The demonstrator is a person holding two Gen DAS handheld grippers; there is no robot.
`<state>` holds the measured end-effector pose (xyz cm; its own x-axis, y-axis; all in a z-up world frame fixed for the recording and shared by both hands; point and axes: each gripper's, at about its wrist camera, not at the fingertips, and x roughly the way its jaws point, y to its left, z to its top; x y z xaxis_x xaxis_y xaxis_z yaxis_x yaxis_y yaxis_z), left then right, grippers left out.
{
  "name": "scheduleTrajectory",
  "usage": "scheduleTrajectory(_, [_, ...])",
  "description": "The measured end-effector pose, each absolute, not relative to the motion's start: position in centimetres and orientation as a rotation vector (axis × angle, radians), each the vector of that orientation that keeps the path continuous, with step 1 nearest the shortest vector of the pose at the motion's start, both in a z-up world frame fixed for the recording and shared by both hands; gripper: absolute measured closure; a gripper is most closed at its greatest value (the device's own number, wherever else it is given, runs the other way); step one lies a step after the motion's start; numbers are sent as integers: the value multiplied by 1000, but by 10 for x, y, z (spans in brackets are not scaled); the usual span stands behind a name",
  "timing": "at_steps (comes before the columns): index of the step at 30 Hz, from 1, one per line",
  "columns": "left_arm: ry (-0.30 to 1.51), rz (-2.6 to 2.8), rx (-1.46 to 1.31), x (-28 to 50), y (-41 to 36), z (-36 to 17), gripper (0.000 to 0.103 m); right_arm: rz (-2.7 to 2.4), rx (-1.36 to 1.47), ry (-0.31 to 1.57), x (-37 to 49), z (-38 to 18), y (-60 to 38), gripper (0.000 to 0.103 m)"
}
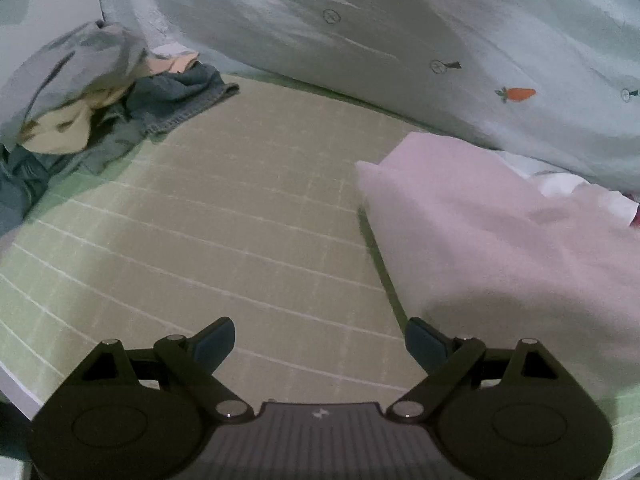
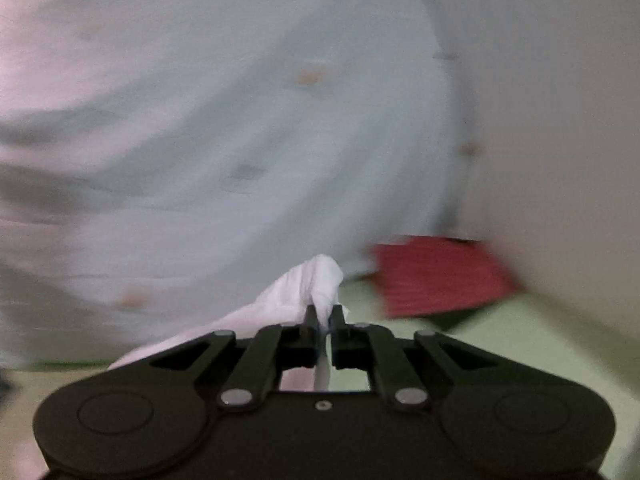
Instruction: Fold clothes
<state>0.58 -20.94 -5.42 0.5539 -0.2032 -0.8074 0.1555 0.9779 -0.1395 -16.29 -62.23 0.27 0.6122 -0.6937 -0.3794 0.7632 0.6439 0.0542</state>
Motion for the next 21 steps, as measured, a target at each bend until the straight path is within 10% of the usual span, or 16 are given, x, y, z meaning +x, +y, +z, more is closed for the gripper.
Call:
scheduleTrajectory(8, [967, -181, -141, 10, -247, -50, 11, -910, 389, 559, -187, -64, -708, 88])
scheduleTrajectory(13, [940, -161, -131, 23, -259, -39, 11, -877, 509, 552, -189, -79, -728, 47])
scheduleTrajectory(21, [967, -156, -76, 71, -272, -43, 11, -824, 539, 507, -147, -82, -710, 25])
